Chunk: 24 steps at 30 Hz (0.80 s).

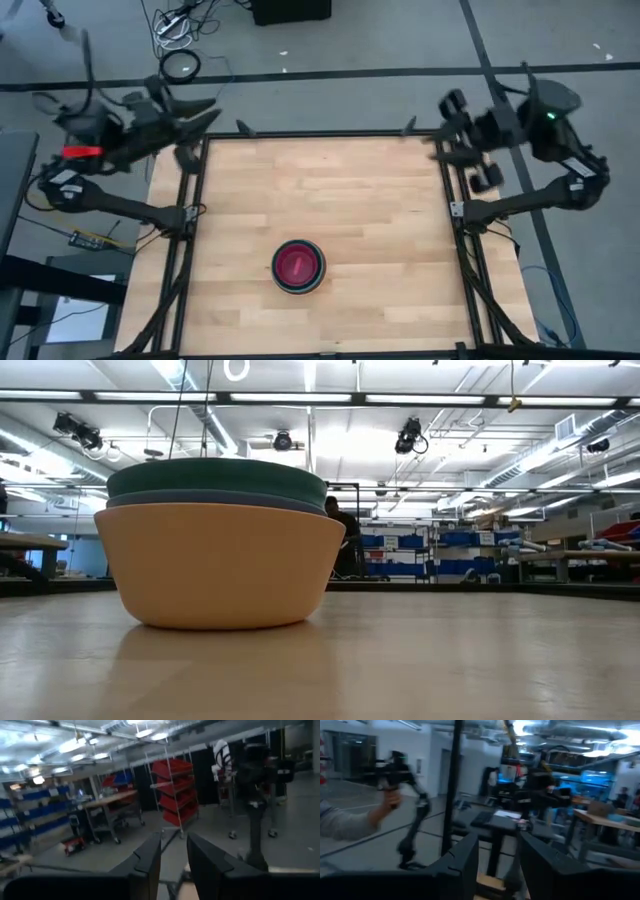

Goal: Nest bowls inside each other
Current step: Return to Home Position

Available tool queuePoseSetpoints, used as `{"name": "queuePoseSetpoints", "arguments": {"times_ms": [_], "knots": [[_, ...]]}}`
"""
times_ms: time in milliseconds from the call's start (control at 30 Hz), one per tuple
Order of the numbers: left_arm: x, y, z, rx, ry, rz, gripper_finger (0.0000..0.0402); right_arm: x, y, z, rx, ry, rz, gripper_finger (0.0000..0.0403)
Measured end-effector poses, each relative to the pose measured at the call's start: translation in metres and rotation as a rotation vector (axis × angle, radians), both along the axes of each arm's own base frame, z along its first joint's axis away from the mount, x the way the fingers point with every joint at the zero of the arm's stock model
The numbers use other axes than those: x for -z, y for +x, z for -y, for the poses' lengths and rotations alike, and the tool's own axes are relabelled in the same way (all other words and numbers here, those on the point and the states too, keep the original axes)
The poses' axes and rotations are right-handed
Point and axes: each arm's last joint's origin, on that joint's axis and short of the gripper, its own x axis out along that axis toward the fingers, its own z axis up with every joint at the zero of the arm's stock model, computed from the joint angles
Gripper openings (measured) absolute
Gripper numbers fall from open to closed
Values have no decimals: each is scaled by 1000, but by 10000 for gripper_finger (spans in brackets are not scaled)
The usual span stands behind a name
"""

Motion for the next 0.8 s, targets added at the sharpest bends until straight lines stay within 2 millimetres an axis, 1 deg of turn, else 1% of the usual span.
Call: {"name": "queuePoseSetpoints", "arguments": {"times_ms": [67,133,200,267,333,433,500,600,667,800], "knots": [[4,-14,0,2,-33,-18,103,7,-11,-4,-17,-1,-6,129],[10,-28,1,4,-69,2,103,15,-21,-7,-22,-1,4,129],[20,-40,1,13,-91,10,103,26,-29,-8,-10,4,14,129],[32,-52,1,4,-106,28,103,37,-39,-8,15,15,43,129],[46,-65,1,-15,-125,56,103,47,-54,-10,18,25,115,129],[67,-84,1,10,-161,125,103,66,-74,-13,-13,41,199,129],[83,-92,2,29,-171,138,103,79,-85,-14,-11,52,233,129],[108,-97,2,33,-193,145,103,104,-93,-14,19,92,240,129],[123,-97,1,31,-204,153,103,120,-95,-14,13,112,249,129],[153,-87,2,41,-206,132,103,153,-89,-13,18,157,235,129]]}}
